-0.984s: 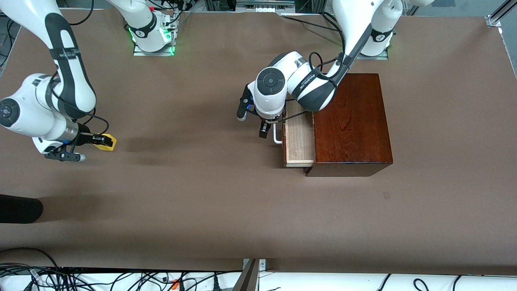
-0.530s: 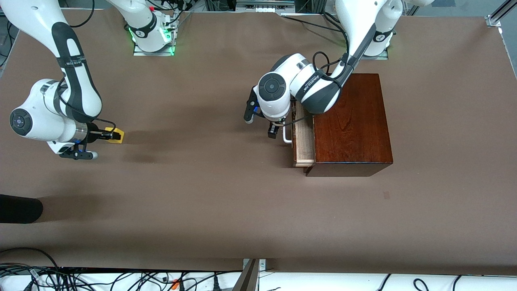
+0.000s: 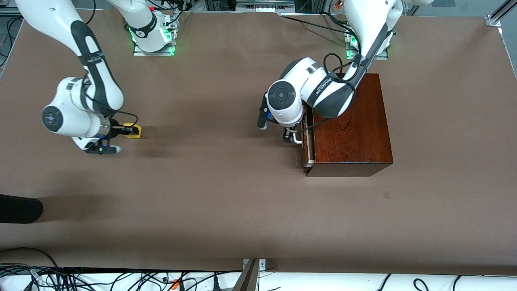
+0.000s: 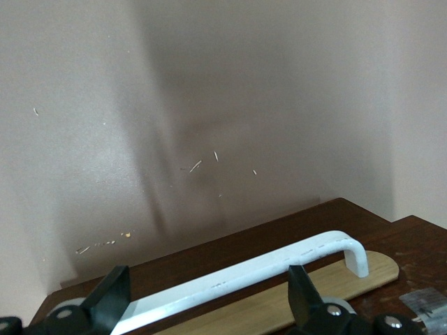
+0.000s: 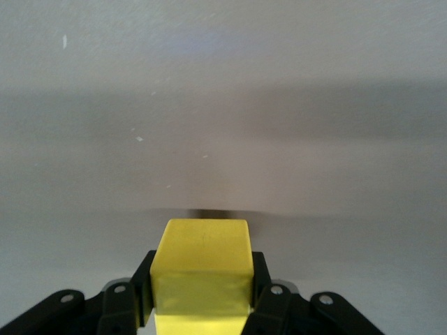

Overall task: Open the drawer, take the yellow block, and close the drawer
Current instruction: 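Push the drawer shut with the left gripper while the right gripper lowers the cube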

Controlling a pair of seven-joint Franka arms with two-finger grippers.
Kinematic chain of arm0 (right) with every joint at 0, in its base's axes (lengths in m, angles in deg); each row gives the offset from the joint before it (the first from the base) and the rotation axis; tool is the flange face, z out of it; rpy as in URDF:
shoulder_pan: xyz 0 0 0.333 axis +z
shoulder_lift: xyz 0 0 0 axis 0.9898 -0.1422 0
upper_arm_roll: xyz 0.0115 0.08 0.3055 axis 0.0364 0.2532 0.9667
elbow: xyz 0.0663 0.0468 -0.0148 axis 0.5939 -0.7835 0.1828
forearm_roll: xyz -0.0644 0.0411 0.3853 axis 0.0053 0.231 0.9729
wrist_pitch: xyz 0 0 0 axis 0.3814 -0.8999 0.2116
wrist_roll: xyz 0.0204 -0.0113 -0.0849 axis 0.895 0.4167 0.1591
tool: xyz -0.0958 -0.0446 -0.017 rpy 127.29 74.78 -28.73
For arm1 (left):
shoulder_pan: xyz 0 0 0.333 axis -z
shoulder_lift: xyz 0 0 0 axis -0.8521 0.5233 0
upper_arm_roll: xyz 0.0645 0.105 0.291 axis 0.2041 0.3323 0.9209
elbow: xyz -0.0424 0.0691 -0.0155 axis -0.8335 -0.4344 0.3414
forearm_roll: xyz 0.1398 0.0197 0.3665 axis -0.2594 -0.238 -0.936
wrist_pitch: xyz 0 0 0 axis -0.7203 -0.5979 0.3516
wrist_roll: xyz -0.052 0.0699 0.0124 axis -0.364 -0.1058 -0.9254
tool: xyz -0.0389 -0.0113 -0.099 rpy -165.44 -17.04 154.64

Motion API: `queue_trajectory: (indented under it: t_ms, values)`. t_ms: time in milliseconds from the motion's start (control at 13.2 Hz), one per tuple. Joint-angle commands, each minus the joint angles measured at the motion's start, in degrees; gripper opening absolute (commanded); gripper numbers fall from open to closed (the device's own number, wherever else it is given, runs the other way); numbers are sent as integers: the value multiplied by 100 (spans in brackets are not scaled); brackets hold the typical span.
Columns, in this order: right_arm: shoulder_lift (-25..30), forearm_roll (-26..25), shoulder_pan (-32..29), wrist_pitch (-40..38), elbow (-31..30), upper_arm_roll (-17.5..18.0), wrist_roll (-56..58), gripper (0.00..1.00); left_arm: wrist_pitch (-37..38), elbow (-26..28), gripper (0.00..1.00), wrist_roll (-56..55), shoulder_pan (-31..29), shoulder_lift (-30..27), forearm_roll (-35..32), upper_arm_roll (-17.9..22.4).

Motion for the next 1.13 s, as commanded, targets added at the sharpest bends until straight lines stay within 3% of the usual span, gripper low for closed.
queue_trajectory:
  t_ms: [0, 76, 151, 227, 303, 454, 681, 1059]
  values:
    - [91, 81, -2, 133, -131, 172, -119, 0, 122, 54, 100, 103, -51, -111, -128, 25]
    - [65, 73, -2, 142, -122, 173, -111, 0, 130, 54, 100, 94, -69, -111, -137, 34]
    - [12, 72, -2, 142, -87, 173, -128, 51, 148, 54, 100, 94, -112, -111, -137, 43]
    - [-75, 72, -2, 151, -35, 173, -128, 90, 261, 45, 100, 86, -165, -120, -137, 43]
    - [-102, 72, -2, 151, -17, 173, -85, 100, 280, 45, 100, 85, -227, -120, -145, 60]
    - [55, 55, -2, 37, 62, 173, -40, 100, 289, 54, 100, 85, -254, -120, -146, 60]
    - [283, -24, -2, -970, 614, 146, -66, 100, 289, 45, 100, 77, -253, -120, -146, 60]
    - [1091, -875, -194, -2326, 1494, 84, -128, 100, 385, 54, 100, 85, -306, -199, -146, 78]
